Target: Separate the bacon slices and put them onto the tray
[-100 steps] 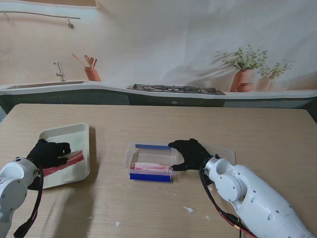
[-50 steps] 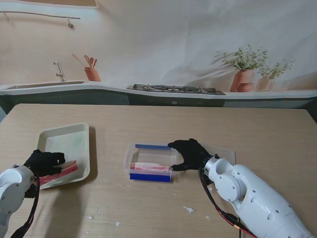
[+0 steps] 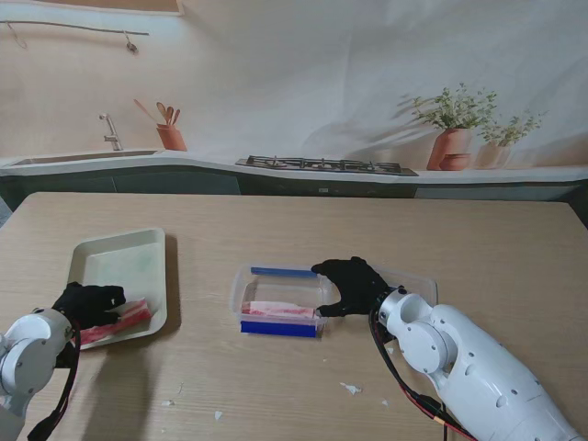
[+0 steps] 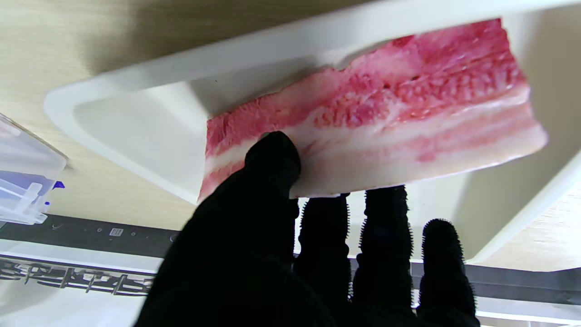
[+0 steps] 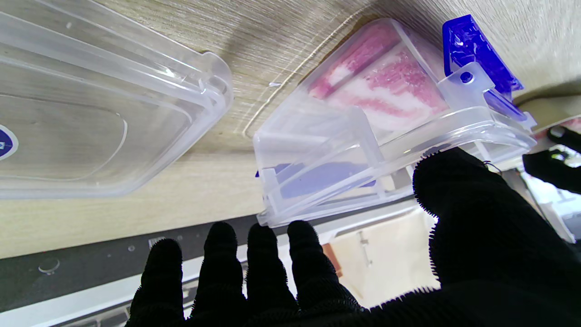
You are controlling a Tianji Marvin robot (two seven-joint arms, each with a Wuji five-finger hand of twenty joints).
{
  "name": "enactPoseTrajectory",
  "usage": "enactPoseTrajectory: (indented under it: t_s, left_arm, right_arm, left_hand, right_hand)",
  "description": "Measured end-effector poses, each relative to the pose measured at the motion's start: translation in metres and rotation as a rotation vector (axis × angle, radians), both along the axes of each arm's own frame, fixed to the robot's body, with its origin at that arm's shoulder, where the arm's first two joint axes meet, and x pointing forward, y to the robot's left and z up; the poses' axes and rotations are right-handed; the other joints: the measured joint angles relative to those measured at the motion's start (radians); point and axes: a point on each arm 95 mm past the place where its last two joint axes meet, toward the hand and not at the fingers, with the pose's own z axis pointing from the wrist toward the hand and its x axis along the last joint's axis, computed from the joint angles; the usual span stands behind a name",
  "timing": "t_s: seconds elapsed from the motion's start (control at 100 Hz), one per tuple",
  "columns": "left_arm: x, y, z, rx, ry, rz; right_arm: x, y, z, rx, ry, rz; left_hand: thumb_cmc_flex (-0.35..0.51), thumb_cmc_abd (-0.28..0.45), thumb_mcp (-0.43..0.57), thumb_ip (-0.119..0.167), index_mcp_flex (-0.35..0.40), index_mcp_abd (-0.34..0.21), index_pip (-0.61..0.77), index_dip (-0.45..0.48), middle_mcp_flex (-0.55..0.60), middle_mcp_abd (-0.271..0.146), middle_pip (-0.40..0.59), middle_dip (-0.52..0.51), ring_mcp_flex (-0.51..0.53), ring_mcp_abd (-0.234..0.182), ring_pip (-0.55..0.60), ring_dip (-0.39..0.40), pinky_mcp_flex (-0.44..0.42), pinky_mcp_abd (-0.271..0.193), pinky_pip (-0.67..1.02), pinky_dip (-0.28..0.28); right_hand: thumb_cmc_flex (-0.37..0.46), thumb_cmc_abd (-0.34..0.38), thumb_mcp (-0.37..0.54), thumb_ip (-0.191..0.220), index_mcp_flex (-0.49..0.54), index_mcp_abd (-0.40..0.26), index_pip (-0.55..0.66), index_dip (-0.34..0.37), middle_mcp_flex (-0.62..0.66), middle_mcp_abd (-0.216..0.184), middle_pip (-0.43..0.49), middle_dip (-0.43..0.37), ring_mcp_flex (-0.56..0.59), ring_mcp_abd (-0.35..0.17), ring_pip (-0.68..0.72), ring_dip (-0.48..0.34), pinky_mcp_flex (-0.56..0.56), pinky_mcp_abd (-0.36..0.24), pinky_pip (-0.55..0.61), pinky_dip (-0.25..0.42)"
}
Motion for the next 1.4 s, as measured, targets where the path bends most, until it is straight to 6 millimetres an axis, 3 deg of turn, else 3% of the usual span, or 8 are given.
enactPoseTrajectory:
  t_s: [0.09, 0.17, 0.22, 0.4, 0.82, 0.99, 1.26, 1.4]
  left_arm:
    - [0.001, 0.000, 0.000, 0.000, -0.023, 0.003]
    - [0.002, 0.001, -0.001, 0.006, -0.025, 0.003]
    - [0.001, 0.001, -0.002, 0.011, -0.014, 0.001]
    - [0.001, 0.001, -0.003, 0.014, 0.009, 0.001]
    - [0.001, -0.008, 0.017, -0.097, -0.158, -0.057]
    - [0.005, -0.039, 0.049, -0.119, -0.188, -0.170]
    - [0.012, -0.114, 0.085, -0.307, -0.159, -0.323]
    - [0.013, -0.154, 0.096, -0.378, -0.088, -0.376]
  right_arm:
    - [0.000, 0.000, 0.000, 0.000, 0.000, 0.000]
    - [0.000, 0.000, 0.000, 0.000, 0.000, 0.000]
    - [0.000, 0.000, 0.000, 0.000, 0.000, 0.000]
    - [0.000, 0.000, 0.000, 0.000, 0.000, 0.000]
    - [0.000, 0.000, 0.000, 0.001, -0.001, 0.000]
    - [0.000, 0.000, 0.000, 0.001, -0.001, 0.002]
    - [0.001, 0.000, 0.001, 0.010, -0.003, 0.005]
    - [0.000, -0.001, 0.001, 0.013, -0.004, 0.005]
  left_hand:
    - [-0.023, -0.002, 0.068, 0.012, 0.008, 0.004, -0.124, -0.195, -0.067, -0.001, -0.078, -0.150, -0.037, -0.001, -0.060, -0.070, 0.000, 0.000, 0.000, 0.023]
    - [-0.139, -0.013, 0.203, 0.015, 0.009, 0.024, -0.278, -0.304, -0.217, -0.001, -0.044, -0.446, -0.078, -0.009, -0.153, -0.153, 0.000, 0.000, -0.025, 0.023]
    - [-0.217, -0.013, 0.271, 0.044, -0.008, 0.035, -0.350, -0.343, -0.284, -0.001, -0.046, -0.580, -0.110, -0.012, -0.210, -0.201, 0.000, 0.000, -0.042, 0.023]
    - [-0.368, -0.036, 0.309, 0.052, -0.099, 0.043, -0.540, -0.435, -0.467, 0.008, -0.145, -0.787, -0.228, -0.016, -0.396, -0.345, -0.004, 0.002, -0.129, 0.023]
    - [-0.472, -0.048, 0.256, 0.053, -0.161, 0.076, -0.619, -0.490, -0.609, 0.011, -0.176, -0.846, -0.352, -0.017, -0.477, -0.395, -0.010, 0.002, -0.178, 0.036]
    - [-0.472, -0.049, 0.235, 0.053, -0.141, 0.106, -0.620, -0.490, -0.551, 0.027, -0.147, -0.846, -0.320, -0.012, -0.445, -0.395, -0.003, 0.003, -0.063, 0.074]
    - [-0.469, -0.020, 0.195, 0.065, 0.055, 0.142, -0.580, -0.474, -0.329, 0.077, -0.107, -0.813, -0.102, 0.051, -0.335, -0.356, 0.127, 0.067, 0.218, 0.099]
    - [-0.456, -0.011, 0.193, 0.066, 0.103, 0.145, -0.546, -0.455, -0.272, 0.077, -0.097, -0.801, -0.072, 0.063, -0.316, -0.344, 0.167, 0.081, 0.266, 0.111]
  right_hand:
    - [0.000, 0.000, 0.000, 0.000, 0.000, 0.000, 0.000, 0.000, 0.000, 0.000, 0.000, 0.000, 0.000, 0.000, 0.000, 0.000, 0.000, 0.000, 0.000, 0.000]
    - [0.000, 0.000, 0.000, 0.000, 0.000, 0.000, 0.000, 0.000, 0.000, 0.000, 0.000, 0.000, 0.000, 0.000, 0.000, 0.000, 0.000, 0.000, 0.000, 0.000]
    - [0.000, 0.000, 0.000, 0.000, 0.000, 0.000, 0.000, 0.000, 0.000, 0.000, 0.000, 0.000, 0.000, 0.000, 0.000, 0.000, 0.000, 0.000, 0.000, 0.000]
    - [0.001, 0.000, 0.000, 0.000, 0.000, 0.000, 0.000, 0.000, 0.000, 0.000, 0.000, 0.000, 0.000, 0.000, 0.000, 0.000, 0.000, 0.000, 0.000, 0.000]
    - [0.001, 0.000, 0.000, 0.000, 0.000, 0.000, 0.000, 0.000, 0.000, 0.000, 0.000, 0.000, 0.000, 0.000, 0.000, 0.000, 0.000, 0.000, 0.000, 0.000]
    - [0.001, 0.000, 0.000, 0.000, 0.000, 0.000, 0.000, 0.000, 0.000, 0.001, 0.000, 0.000, 0.000, 0.000, 0.000, 0.000, 0.000, 0.000, 0.000, 0.000]
    - [0.002, 0.000, 0.000, 0.000, 0.000, 0.000, 0.000, 0.000, 0.001, 0.004, 0.000, 0.000, 0.000, 0.000, 0.000, 0.000, 0.000, 0.000, 0.000, 0.000]
    - [0.002, 0.000, 0.000, 0.000, 0.000, 0.000, 0.000, 0.000, 0.001, 0.004, 0.000, 0.000, 0.000, 0.000, 0.000, 0.000, 0.000, 0.000, 0.000, 0.000]
